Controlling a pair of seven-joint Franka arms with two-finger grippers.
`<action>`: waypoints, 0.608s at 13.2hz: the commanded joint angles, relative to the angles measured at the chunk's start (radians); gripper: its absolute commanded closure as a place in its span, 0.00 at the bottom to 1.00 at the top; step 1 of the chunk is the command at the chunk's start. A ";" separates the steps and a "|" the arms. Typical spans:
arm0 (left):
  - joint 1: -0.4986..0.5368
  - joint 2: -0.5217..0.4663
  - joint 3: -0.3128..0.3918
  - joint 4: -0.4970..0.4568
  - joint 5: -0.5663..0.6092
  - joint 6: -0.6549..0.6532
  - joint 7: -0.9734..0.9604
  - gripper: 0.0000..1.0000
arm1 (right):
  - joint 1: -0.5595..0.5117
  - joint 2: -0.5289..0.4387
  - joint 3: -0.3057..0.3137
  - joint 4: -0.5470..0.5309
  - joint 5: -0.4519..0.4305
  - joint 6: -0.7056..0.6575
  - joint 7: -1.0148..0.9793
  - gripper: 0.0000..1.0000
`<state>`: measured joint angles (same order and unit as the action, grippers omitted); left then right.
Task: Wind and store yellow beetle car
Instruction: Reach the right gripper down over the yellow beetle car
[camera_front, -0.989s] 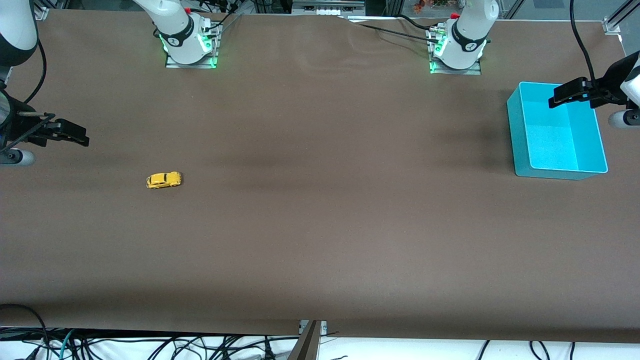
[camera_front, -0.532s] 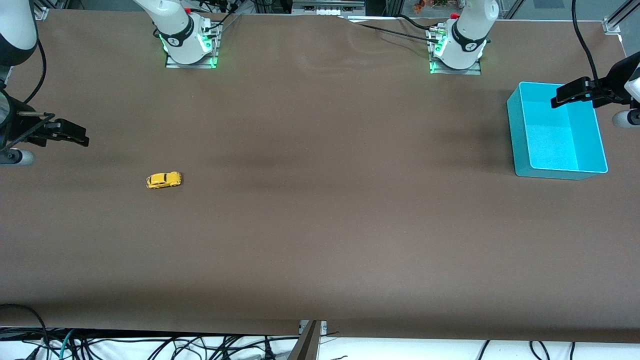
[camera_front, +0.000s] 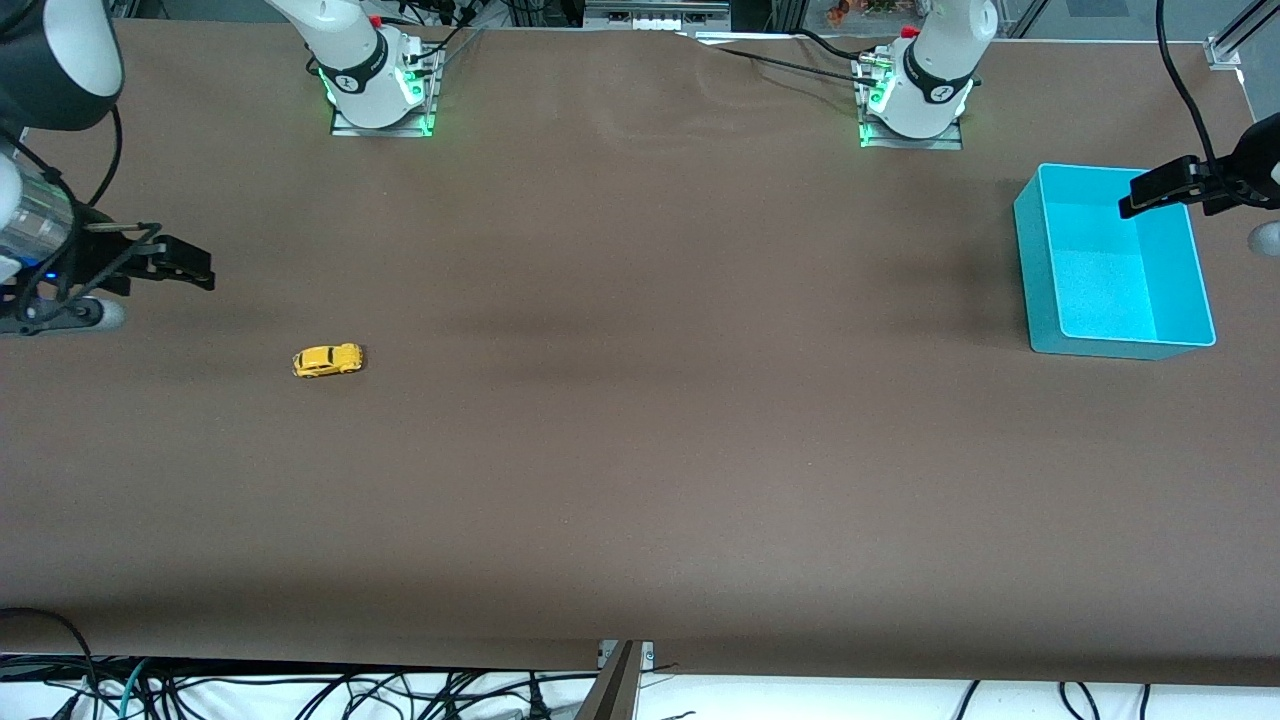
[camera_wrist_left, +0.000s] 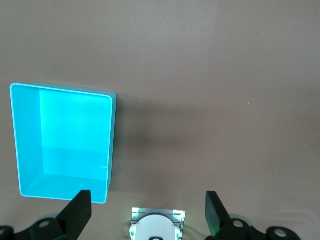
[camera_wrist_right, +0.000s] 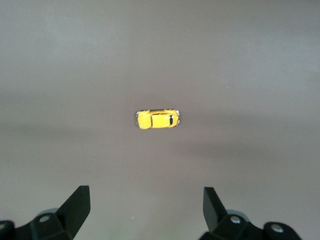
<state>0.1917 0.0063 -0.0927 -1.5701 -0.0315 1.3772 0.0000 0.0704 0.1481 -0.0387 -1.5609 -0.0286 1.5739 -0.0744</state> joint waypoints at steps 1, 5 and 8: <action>0.012 -0.016 -0.010 -0.047 0.010 0.063 -0.011 0.00 | 0.009 0.010 0.000 0.016 0.016 -0.040 -0.004 0.00; 0.057 -0.021 -0.010 -0.167 -0.025 0.135 -0.011 0.00 | 0.005 0.024 -0.003 0.015 0.010 -0.126 -0.127 0.00; 0.061 -0.086 -0.015 -0.339 -0.018 0.262 -0.003 0.00 | -0.003 0.074 -0.010 0.010 -0.037 -0.104 -0.364 0.00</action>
<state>0.2369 0.0003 -0.0937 -1.7720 -0.0376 1.5565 -0.0135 0.0772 0.1823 -0.0475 -1.5623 -0.0393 1.4731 -0.3121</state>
